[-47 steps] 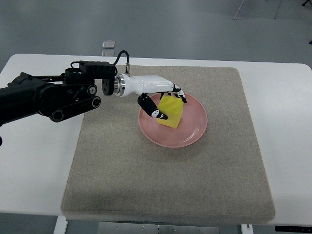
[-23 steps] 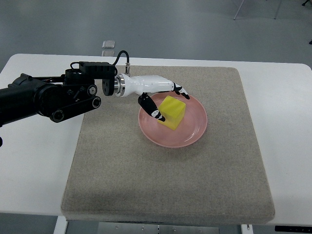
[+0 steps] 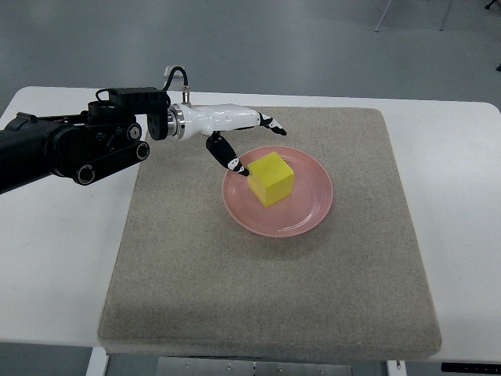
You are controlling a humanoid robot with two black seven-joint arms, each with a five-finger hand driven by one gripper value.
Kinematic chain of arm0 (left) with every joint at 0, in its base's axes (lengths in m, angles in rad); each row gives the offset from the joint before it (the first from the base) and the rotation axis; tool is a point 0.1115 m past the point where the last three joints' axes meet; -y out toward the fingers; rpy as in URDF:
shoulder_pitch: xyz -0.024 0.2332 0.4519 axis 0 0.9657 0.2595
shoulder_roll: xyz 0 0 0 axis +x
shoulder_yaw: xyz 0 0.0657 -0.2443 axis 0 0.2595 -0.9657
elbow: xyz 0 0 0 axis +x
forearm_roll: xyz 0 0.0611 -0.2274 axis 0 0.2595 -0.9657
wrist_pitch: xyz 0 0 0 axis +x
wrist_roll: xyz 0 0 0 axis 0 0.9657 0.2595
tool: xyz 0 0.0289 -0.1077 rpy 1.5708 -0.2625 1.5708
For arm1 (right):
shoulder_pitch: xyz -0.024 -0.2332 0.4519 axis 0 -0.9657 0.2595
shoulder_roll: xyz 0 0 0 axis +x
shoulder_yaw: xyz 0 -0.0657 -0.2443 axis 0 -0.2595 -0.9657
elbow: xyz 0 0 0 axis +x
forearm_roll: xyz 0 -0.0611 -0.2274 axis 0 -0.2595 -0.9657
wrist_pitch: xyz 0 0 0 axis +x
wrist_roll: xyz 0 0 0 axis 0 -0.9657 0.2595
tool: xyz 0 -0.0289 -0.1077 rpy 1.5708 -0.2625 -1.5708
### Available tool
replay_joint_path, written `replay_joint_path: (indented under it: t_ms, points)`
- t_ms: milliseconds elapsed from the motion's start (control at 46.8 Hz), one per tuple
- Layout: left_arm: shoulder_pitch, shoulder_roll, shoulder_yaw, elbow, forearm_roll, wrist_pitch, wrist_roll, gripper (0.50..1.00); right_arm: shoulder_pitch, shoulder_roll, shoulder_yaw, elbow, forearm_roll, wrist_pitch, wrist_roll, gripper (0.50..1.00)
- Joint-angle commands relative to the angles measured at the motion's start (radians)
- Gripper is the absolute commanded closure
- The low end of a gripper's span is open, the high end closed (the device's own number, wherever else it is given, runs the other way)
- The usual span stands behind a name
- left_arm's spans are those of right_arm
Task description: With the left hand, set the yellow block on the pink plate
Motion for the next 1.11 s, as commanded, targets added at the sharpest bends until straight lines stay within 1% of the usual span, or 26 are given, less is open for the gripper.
replay_joint_path:
  t_ms: [0,320,363,427,534,640,747,939,1003,1089]
  points:
    - [0.0,0.0,-0.007,0.059,-0.001,0.004,0.0,0.574,0.0,0.0,0.0,0.0,0.001,0.0,0.0,0.576]
    - [0.0,-0.003,-0.021,0.206,-0.093,0.012,0.0,0.572,0.0,0.0,0.0,0.0,0.0,-0.002,0.0,0.576]
    - [0.001,-0.003,-0.023,0.229,-0.116,0.027,0.0,0.57,0.0,0.0,0.0,0.0,0.0,0.0,0.0,0.576]
    - [0.003,-0.008,-0.023,0.269,-0.16,0.067,0.0,0.538,0.0,0.0,0.0,0.0,0.0,0.0,0.0,0.576]
    - [0.023,-0.011,-0.021,0.311,-0.237,0.137,0.0,0.536,0.0,0.0,0.0,0.0,0.0,0.0,0.0,0.576]
    - [0.031,-0.013,-0.021,0.335,-0.323,0.188,0.002,0.536,0.0,0.0,0.0,0.0,0.0,0.0,0.0,0.576]
    - [0.041,-0.013,-0.021,0.358,-0.431,0.202,0.008,0.534,0.0,0.0,0.0,0.0,0.0,-0.002,0.0,0.576]
    - [0.063,-0.063,-0.021,0.461,-0.698,0.202,0.025,0.534,0.0,0.0,0.0,0.0,0.0,0.0,0.0,0.576]
    - [0.066,-0.072,-0.023,0.475,-0.793,0.202,0.055,0.534,0.0,0.0,0.0,0.0,0.0,0.0,0.0,0.576]
    - [0.074,-0.072,-0.023,0.475,-0.899,0.202,0.115,0.534,0.0,0.0,0.0,0.0,0.0,0.0,0.0,0.576]
